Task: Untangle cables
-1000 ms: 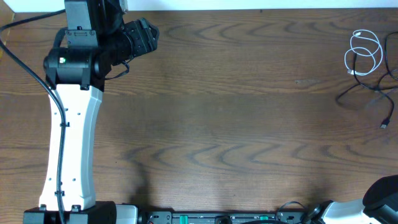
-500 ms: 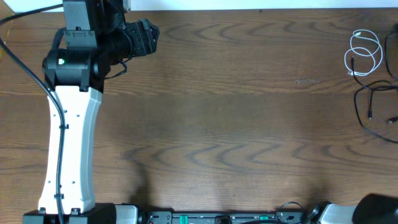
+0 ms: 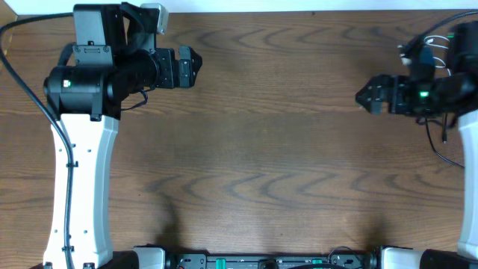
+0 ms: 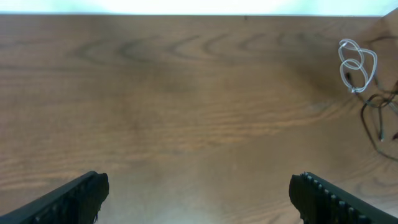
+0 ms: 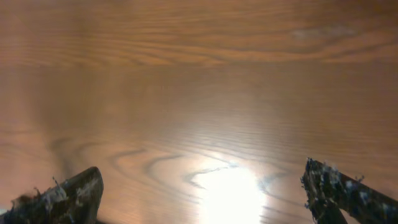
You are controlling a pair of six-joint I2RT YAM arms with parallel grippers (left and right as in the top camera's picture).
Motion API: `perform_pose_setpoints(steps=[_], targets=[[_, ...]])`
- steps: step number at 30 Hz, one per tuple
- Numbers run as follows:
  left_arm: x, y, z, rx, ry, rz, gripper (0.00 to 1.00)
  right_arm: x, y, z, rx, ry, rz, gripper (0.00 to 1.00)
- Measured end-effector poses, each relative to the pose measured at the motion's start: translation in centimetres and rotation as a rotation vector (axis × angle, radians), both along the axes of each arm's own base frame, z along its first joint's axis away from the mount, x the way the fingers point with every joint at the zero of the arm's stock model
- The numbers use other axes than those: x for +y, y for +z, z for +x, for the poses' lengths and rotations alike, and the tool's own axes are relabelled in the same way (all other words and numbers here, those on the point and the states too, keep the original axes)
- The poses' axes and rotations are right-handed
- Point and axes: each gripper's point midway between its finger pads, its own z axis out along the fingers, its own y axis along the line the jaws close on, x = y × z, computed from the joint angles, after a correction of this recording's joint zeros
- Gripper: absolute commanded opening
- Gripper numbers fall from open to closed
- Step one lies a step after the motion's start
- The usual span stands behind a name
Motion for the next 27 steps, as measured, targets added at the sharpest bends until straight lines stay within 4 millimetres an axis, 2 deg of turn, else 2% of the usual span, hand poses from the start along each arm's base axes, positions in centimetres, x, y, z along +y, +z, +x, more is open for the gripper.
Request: perform_pose_setpoints(steps=[7,12,15,16,17,18,24,27], targets=[[0.3,-0.5,-0.1,0.019,0.004,0.019,0.98,1.1,-2.7,0.5,0.025,-0.03,-0.134,0.99],[0.3,-0.6,-0.1,0.018,0.001,0.021,0.98,0.7,-3.6,0.0,0.057,-0.039,-0.158,0.99],[0.3,-0.6,-0.1,0.018,0.002,0.022,0.98,1.5,-3.4,-0.6,0.065,-0.005,-0.121,0.91],[0.3,-0.6,-0.1,0.018,0.001,0.021,0.98,1.7,-3.2,-1.0,0.068,0.004,-0.108,0.84],[0.3,-0.6,-0.1,0.018,0.001,0.021,0.98,1.9,-2.9,-1.5,0.067,0.015,-0.097,0.86],[0.3,-0.6,-0.1,0.018,0.001,0.021,0.98,2.1,-2.4,-2.1,0.065,0.02,-0.086,0.99],[0.3,-0.6,-0.1,0.019,0.002,0.022,0.98,2.0,1.7,-8.2,-0.012,0.033,-0.068,0.99],[0.3,-0.6,-0.1,0.018,0.001,0.021,0.98,1.9,3.1,-10.7,-0.051,0.032,-0.066,0.99]])
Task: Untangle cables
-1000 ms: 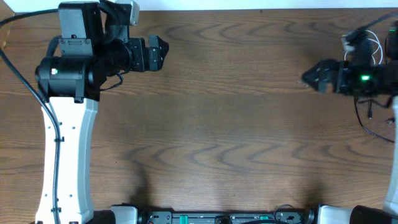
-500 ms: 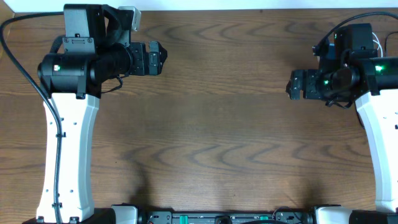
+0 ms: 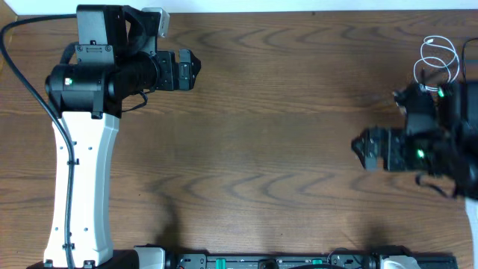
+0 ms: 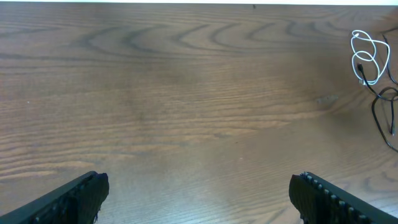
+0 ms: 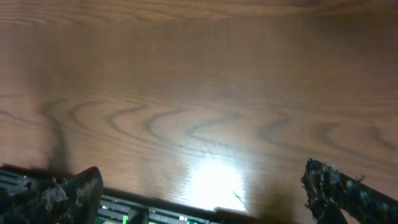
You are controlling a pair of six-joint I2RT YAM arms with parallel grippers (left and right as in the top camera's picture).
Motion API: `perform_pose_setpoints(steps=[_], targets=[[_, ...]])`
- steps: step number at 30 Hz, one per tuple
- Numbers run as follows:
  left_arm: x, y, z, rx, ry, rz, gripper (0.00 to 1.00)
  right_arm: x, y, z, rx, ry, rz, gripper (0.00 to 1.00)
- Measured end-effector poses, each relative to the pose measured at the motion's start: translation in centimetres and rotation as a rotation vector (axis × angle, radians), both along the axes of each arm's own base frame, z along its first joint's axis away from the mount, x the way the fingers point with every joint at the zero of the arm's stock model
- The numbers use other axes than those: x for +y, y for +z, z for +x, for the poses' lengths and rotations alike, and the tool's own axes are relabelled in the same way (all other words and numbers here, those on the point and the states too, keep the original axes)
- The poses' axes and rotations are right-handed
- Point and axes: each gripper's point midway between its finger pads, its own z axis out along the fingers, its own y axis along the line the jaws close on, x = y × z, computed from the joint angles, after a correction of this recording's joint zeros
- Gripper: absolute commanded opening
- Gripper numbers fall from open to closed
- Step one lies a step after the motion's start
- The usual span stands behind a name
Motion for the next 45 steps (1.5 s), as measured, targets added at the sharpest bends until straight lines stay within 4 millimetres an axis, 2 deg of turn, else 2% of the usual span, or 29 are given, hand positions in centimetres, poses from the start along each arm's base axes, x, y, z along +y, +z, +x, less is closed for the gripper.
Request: perform_pose_setpoints(steps=[4,6,9,15,17,20,22,24,27,37,45], targets=[[0.0,0.0,0.0,0.0,0.0,0.0,0.98,-0.5,0.4,-1.9,-0.009,-0.01,-0.019,0.99],[0.0,0.0,0.0,0.0,0.0,0.0,0.98,-1.0,0.7,-2.1,-0.029,-0.023,-0.043,0.99],[0.0,0.0,0.0,0.0,0.0,0.0,0.98,-2.0,2.0,-1.6,-0.131,-0.053,-0.089,0.99],[0.0,0.0,0.0,0.0,0.0,0.0,0.98,-2.3,3.6,-1.3,-0.238,-0.049,-0.114,0.99],[0.0,0.0,0.0,0.0,0.0,0.0,0.98,-2.4,4.0,-0.8,-0.272,-0.044,-0.122,0.99],[0.0,0.0,0.0,0.0,0.0,0.0,0.98,-2.3,5.4,1.6,-0.43,-0.034,-0.131,0.99],[0.0,0.0,0.0,0.001,0.001,0.001,0.98,-2.3,5.3,2.7,-0.509,-0.027,-0.137,0.99],[0.0,-0.1,0.0,0.002,0.002,0.002,0.98,-2.2,4.5,3.6,-0.599,-0.024,-0.141,0.99],[0.1,-0.1,0.0,0.002,0.002,0.003,0.98,-2.2,2.5,3.8,-0.727,-0.029,-0.142,0.99],[0.1,-0.1,0.0,0.001,0.005,0.006,0.98,-2.9,-2.6,2.5,-1.118,-0.086,-0.146,0.99],[0.1,-0.1,0.0,0.001,0.004,0.006,0.98,-3.4,-8.1,2.5,-1.196,-0.121,-0.154,0.99]])
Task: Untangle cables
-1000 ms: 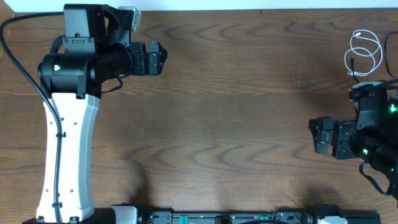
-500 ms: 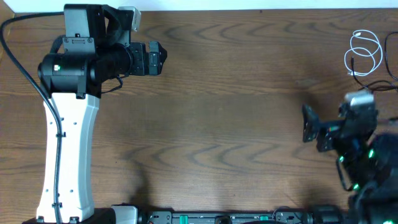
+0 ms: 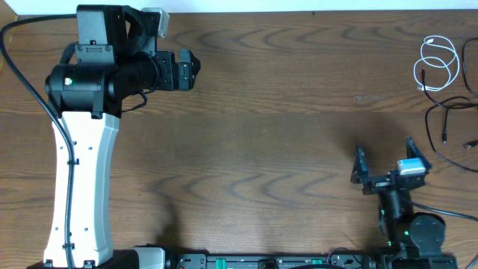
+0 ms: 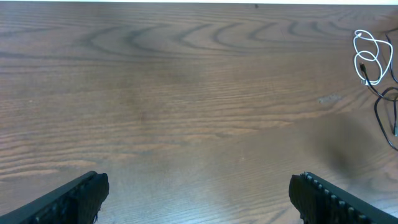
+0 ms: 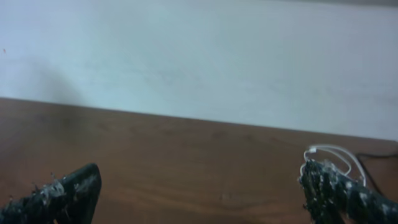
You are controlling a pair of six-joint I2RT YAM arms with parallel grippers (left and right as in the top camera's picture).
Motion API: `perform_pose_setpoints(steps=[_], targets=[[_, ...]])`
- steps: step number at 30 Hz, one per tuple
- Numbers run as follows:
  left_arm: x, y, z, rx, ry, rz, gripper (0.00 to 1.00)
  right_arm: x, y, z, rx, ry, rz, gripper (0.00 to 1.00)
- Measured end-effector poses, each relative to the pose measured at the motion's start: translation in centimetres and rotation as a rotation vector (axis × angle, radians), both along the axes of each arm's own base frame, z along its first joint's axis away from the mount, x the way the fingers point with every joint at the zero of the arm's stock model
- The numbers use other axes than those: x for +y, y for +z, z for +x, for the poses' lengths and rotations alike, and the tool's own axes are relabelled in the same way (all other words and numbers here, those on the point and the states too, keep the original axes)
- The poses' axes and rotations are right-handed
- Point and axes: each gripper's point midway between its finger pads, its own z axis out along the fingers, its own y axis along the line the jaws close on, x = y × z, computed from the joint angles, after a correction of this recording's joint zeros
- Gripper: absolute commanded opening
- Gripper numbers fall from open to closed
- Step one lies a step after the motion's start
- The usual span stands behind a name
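Observation:
A white cable point(image 3: 437, 63) lies coiled in loops at the table's far right, also visible in the left wrist view as the white cable point(image 4: 368, 56) and in the right wrist view as the white cable point(image 5: 333, 151). Just in front of it a thin black cable point(image 3: 447, 128) curls toward the right edge, with a narrow gap between the two. My left gripper point(image 3: 191, 69) is open at the far left, well away from both. My right gripper point(image 3: 384, 155) is open near the front edge, facing the far wall, with nothing between its fingers.
The brown wooden table point(image 3: 269, 134) ends at a pale wall point(image 5: 199, 56) on the far side. The left arm's white link point(image 3: 78, 179) runs down the left side. A black equipment rail point(image 3: 269, 261) lines the front edge.
My right gripper has moved from the mid-right of the table to the front edge and now faces the far wall. The black cable has come into the overhead view. The left arm is unchanged.
My right gripper was open at the far right, with its arm covering the cables. Then it stood lower and the white cable showed. Now it is at the front edge and both cables lie uncovered. The left gripper stayed open in place.

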Motion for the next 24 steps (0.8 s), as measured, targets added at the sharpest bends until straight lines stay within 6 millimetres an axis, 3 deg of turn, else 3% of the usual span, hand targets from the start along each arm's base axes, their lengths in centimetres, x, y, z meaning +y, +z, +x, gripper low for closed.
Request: perform_pose_setpoints(steps=[5,10,24], targets=[[0.0,0.0,0.0,0.0,0.0,0.0,0.98,0.0,-3.9,0.3,0.075,-0.001,-0.004,0.99],[0.0,0.0,0.0,0.0,0.0,0.0,0.98,0.0,-5.5,0.3,0.141,0.001,-0.008,0.99],[0.0,0.0,0.0,0.001,0.0,0.0,0.98,0.3,-5.5,0.2,0.143,0.019,0.015,0.99]])
